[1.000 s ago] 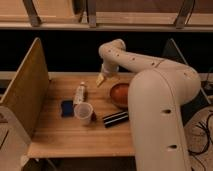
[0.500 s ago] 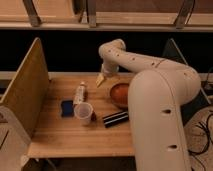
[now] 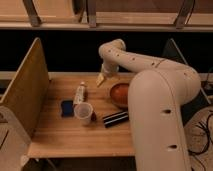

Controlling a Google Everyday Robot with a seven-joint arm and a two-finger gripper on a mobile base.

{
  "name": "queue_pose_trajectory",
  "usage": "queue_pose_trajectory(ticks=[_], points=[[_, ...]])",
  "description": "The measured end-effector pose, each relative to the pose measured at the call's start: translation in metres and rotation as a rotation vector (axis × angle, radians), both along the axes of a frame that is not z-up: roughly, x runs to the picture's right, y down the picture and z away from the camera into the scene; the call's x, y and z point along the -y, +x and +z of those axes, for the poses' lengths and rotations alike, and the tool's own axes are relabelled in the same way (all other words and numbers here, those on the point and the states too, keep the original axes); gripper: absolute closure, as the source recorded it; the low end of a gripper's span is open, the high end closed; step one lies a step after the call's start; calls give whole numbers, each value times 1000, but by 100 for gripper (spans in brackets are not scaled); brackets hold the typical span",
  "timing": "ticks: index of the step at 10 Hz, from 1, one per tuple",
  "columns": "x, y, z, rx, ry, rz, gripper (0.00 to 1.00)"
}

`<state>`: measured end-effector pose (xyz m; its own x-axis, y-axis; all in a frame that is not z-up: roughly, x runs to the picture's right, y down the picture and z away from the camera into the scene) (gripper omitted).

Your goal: Pick up the ceramic bowl

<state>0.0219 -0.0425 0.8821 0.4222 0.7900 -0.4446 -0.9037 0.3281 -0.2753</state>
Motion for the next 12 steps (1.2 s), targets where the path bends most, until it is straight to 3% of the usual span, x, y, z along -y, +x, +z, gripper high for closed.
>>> queue_pose_trajectory(ticks=[8, 10, 12], points=[[1, 0, 0, -3, 1, 4, 20], [-2, 4, 7, -36, -15, 94, 20], [-23, 15, 21, -101, -77, 232, 20]])
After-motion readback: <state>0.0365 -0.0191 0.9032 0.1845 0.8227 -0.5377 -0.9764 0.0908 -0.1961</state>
